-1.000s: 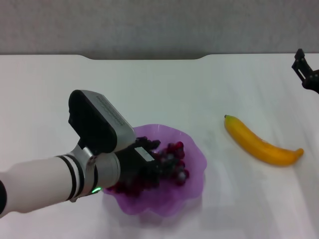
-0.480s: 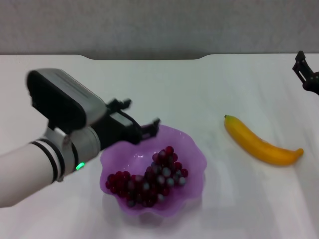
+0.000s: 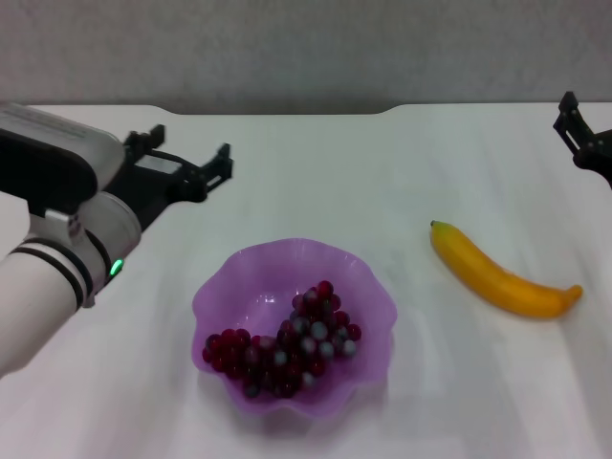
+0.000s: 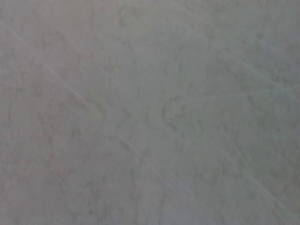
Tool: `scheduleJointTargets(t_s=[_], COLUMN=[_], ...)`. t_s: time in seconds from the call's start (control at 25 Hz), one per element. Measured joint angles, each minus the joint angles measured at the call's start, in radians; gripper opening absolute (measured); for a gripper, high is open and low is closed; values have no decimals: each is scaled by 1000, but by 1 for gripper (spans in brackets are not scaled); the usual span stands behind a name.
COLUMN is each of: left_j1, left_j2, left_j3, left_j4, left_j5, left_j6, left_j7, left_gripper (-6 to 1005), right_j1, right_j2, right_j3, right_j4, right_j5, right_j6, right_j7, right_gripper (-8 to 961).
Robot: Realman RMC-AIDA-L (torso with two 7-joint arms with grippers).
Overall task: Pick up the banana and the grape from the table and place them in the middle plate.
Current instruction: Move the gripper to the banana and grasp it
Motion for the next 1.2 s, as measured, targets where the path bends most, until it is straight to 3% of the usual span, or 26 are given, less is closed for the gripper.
scheduleJointTargets(t_s=[0.32,0.56,0.64,0.76,0.84,0.92,1.08,1.2], left_j1=[-62,-116,-157,-217,-242,-252,-254,-239], left_j2=[4,10,25,68,98,112,110,81], left_j3=[-4,-58,-89,-119,-120,-124,-140,-141], left_j4=[-144,-221,-275,-355,-393,-416,-454,-469], left_j5=[-11,-6,-6,-7,-5,-3,17,75], left_j6=[160,174,157,117,104,107,170,241], left_j7=[-9,-82,-147,-259,-316,-346,-362,-364], left_gripper=[894,893,893,893,893,893,894,894], right_j1=[0,2,3,9,13,18,28,27], right_j2=[0,0,0,0,0,1,0,0], right_j3=[0,0,0,0,-2,-10,-25,-25], right_j4=[-3,-3,-3,-3,-3,-4,-9,-24], right_j5=[0,0,0,0,0,0,0,0], right_j6=[0,0,0,1,1,3,36,61], right_j7=[-1,3,3,4,4,4,4,4], right_gripper=[828,826,826,825,825,825,824,823])
